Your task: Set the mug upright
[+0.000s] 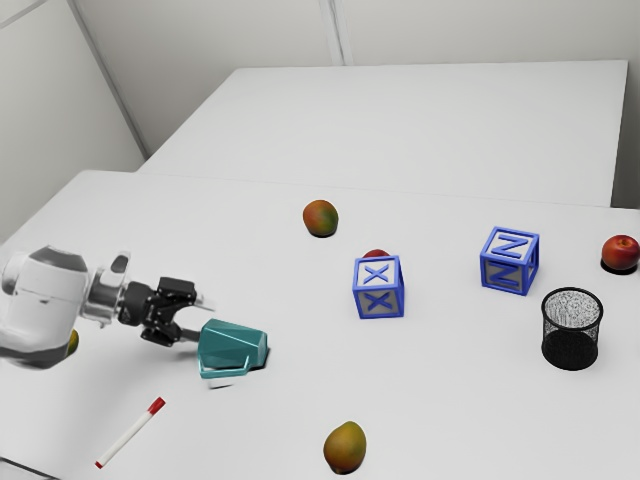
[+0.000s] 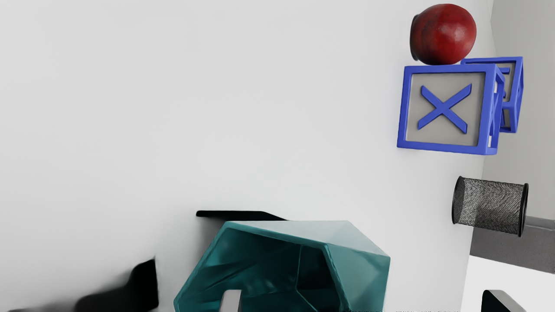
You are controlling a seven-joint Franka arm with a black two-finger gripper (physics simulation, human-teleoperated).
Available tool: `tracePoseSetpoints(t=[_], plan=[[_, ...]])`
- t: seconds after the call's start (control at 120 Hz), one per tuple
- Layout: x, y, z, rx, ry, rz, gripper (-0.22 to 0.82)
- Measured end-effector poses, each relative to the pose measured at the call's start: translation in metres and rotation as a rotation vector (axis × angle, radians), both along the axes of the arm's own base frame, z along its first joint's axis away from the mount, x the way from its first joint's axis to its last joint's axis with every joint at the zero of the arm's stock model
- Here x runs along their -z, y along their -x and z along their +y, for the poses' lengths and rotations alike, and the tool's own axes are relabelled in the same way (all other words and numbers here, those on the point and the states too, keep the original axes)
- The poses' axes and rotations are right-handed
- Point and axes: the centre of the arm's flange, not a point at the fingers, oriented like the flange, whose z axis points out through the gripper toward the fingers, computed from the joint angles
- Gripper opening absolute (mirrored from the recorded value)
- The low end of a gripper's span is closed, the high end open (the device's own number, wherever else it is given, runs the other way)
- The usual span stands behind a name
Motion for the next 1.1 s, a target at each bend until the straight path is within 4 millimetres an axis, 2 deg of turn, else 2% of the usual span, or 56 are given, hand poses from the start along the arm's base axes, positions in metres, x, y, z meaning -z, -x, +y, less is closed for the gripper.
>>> tracePoseSetpoints(t=[0.325, 0.6, 0.633, 0.767, 0.85, 0.967, 1.1], plan=[[0.017, 0.02, -0.02, 0.009, 0.092, -0.111, 0.6], [0.019, 0.017, -0.031, 0.031, 0.11, -0.188, 0.6], [0.019, 0.017, -0.031, 0.031, 0.109, -0.195, 0.56], [0.019, 0.016, -0.031, 0.033, 0.101, -0.218, 0.21], [0.019, 0.016, -0.031, 0.038, 0.097, -0.23, 0.06], [0.019, 0.016, -0.031, 0.046, 0.093, -0.244, -0.06], [0.019, 0.016, -0.031, 0.054, 0.09, -0.258, -0.12]])
